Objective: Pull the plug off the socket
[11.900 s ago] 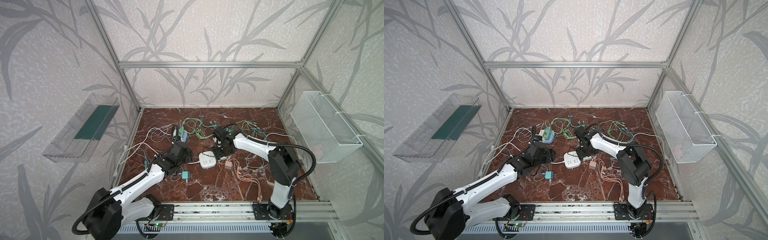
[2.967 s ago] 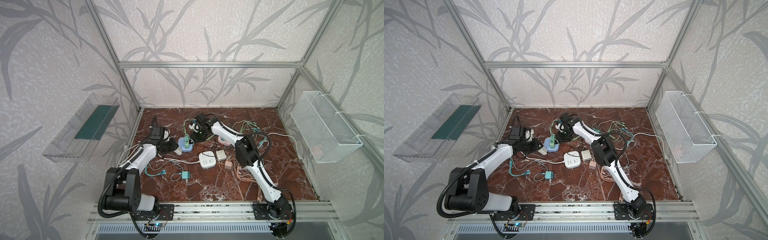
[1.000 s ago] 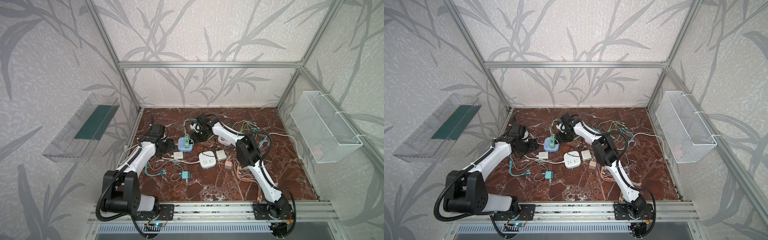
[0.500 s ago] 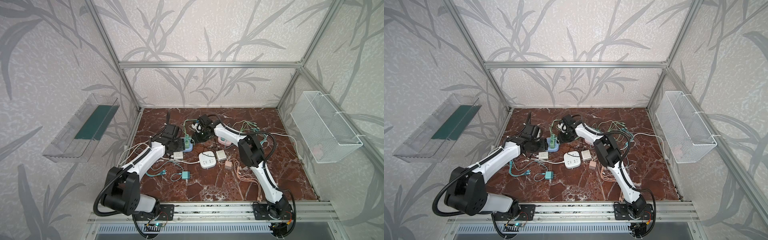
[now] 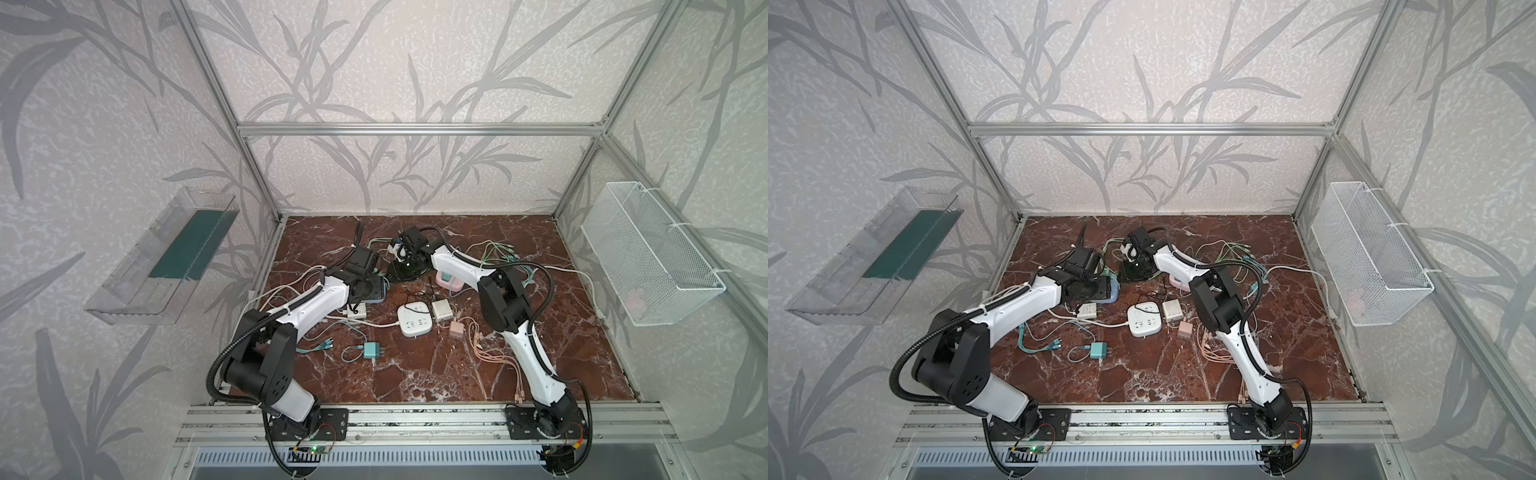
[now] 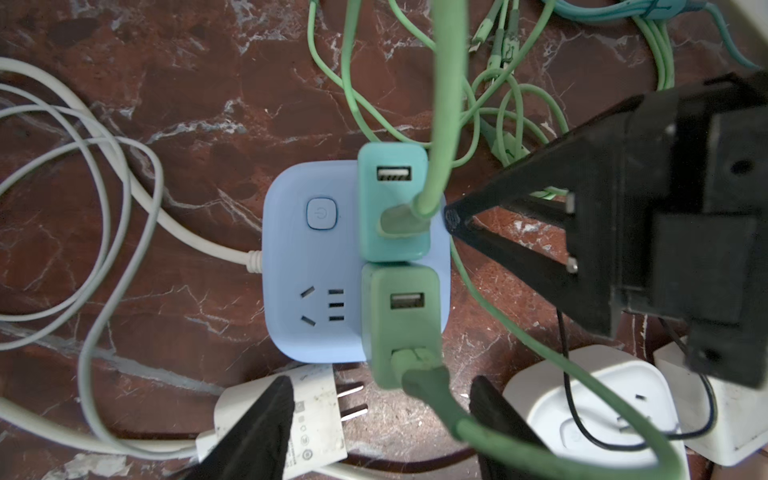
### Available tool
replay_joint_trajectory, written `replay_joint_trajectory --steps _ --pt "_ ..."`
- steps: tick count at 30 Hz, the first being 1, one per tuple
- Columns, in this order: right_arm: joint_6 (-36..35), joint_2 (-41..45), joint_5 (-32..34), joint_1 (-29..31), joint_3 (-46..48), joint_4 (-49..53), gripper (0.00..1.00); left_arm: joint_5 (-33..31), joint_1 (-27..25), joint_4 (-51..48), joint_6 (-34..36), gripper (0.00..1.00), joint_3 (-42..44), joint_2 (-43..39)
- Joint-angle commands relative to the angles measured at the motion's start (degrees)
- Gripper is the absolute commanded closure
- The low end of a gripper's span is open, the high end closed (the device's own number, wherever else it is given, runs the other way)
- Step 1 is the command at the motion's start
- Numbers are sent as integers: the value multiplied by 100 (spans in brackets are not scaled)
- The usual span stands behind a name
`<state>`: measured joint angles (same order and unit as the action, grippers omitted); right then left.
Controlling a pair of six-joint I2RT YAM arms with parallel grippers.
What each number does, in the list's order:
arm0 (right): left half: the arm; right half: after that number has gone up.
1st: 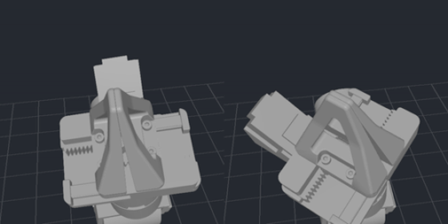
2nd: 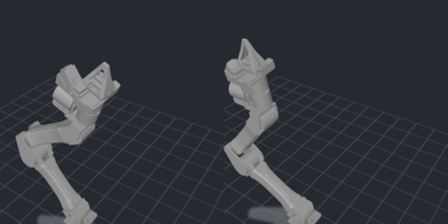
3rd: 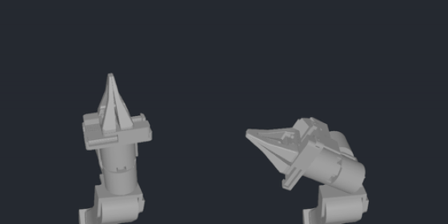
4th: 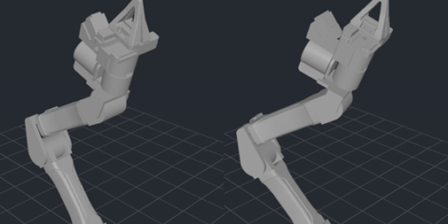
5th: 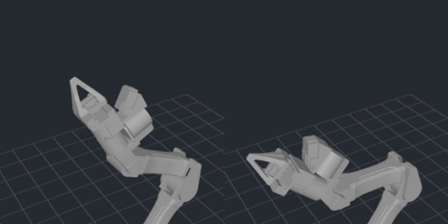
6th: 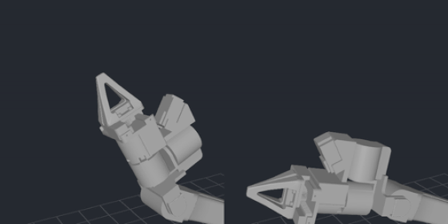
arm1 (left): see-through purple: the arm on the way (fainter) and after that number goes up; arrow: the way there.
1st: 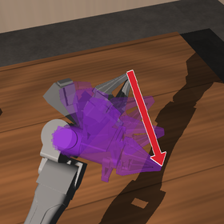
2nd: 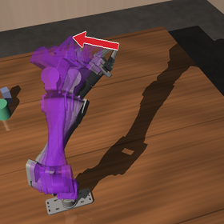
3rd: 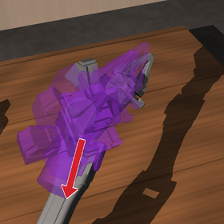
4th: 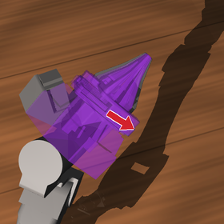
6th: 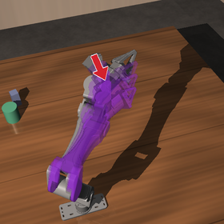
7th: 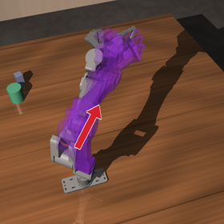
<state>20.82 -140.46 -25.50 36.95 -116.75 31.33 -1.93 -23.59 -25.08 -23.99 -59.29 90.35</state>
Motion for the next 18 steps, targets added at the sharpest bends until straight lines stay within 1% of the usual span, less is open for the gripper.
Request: replay_joint_trajectory --steps 1,5,11,18 --pt "67 14 81 -10 91 18 52 -249 -47 86 25 33 -234 197" --pt "98 -29 -20 -12 41 -62 51 -437 -83 62 8 35 -361 379" --pt "115 -113 -182 -5 -23 -118 50 -452 -131 131 39 40 -474 622" --pt "38 -107 -321 -5 12 -155 48 -501 -153 117 56 42 -557 907"
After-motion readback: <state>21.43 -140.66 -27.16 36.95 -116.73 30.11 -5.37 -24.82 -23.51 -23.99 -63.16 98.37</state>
